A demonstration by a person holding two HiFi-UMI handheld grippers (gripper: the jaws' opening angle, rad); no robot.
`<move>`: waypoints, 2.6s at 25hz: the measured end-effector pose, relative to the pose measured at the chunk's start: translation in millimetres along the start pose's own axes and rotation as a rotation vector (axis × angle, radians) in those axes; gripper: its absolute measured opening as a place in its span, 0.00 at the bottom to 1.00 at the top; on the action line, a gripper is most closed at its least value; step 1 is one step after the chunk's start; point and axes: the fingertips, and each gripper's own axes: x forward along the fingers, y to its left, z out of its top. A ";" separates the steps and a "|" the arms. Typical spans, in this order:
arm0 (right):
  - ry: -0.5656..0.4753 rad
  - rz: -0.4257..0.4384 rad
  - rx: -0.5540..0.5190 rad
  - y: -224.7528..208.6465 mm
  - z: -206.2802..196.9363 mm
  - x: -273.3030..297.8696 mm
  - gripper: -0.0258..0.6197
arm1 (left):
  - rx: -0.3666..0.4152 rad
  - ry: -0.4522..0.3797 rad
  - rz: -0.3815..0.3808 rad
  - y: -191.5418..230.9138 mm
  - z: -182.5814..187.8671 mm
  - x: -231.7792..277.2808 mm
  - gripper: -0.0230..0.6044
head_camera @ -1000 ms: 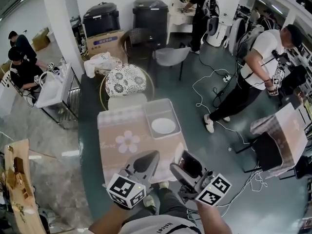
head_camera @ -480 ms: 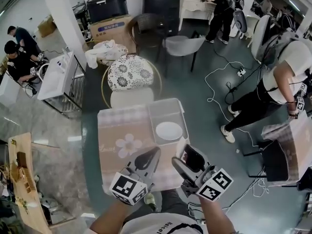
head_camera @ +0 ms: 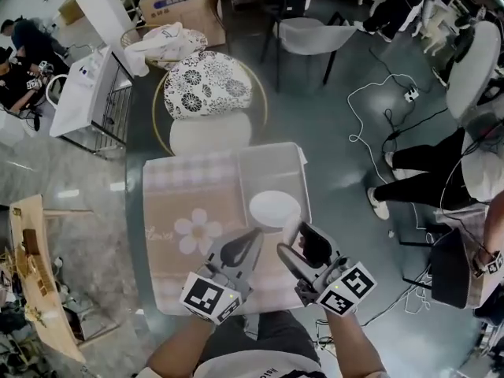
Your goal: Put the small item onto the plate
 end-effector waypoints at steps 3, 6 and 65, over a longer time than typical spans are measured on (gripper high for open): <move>0.058 -0.016 -0.028 -32.9 -25.7 17.4 0.49 | -0.019 0.018 0.013 20.9 -23.3 19.0 0.05; 0.118 -0.036 -0.048 -65.9 -53.5 32.1 0.49 | -0.044 0.039 0.024 40.4 -49.4 37.5 0.05; 0.224 -0.208 -0.286 2.6 -42.7 44.5 0.09 | -0.073 0.176 0.102 26.3 -39.5 -30.4 0.05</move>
